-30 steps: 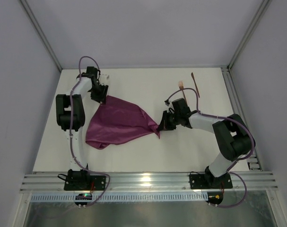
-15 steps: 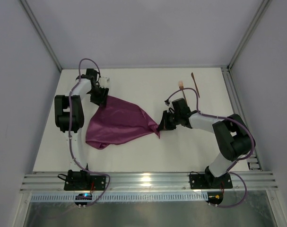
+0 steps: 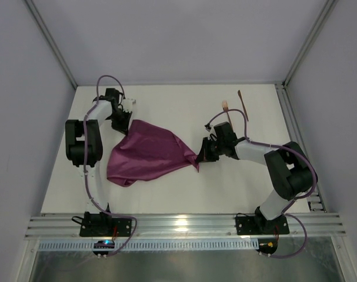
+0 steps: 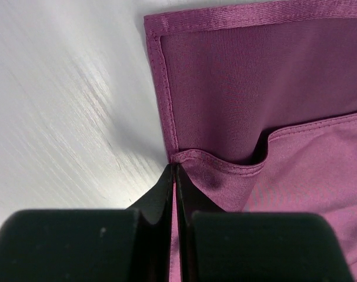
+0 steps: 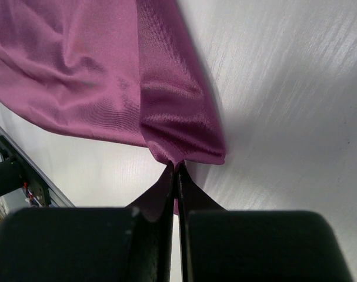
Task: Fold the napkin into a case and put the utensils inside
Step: Pick up the crumpled napkin from the center of the board, then flatten out the crumpled napkin at the center of the board.
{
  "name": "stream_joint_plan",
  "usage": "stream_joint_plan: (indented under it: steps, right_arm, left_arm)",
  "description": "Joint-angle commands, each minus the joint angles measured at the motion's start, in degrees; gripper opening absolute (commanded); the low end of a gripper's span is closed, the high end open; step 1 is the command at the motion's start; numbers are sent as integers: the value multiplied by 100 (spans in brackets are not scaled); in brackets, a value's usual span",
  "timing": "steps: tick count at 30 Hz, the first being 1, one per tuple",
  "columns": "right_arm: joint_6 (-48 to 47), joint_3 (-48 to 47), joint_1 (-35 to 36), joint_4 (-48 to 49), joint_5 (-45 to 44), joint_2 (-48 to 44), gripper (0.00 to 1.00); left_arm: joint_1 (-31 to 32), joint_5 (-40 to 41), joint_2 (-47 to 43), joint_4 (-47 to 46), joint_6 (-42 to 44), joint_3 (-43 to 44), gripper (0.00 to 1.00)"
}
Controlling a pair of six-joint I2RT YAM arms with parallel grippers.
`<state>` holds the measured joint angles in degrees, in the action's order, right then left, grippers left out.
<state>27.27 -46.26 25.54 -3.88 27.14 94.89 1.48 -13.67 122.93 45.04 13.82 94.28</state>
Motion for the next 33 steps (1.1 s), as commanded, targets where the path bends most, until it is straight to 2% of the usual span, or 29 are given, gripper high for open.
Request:
stream_joint_plan:
  steps: [1,8,15,24,28,33]
  right_arm:
    - [-90,-41,21,151,-50,-111,4]
    - [-108,-120,21,19,-94,-339,4]
    - [-257,-558,21,-525,-60,-804,4]
    - [-239,-1807,-22,-1211,81,-1736,4]
    - [-169,-2018,-137,-1413,47,-2404,4]
    - [-345,-2054,-154,-2178,-454,-3520,4]
  left_arm:
    - [-16,-153,-419,-179,-99,-173,0]
    - [-16,14,-1191,-548,-169,-559,0]
    - [-24,145,-2000,-681,-231,-718,0]
    - [-68,110,-3573,-127,-424,-157,0]
    - [-130,294,-4575,180,-460,151,0]
    - [-288,594,-5814,996,-275,459,0]
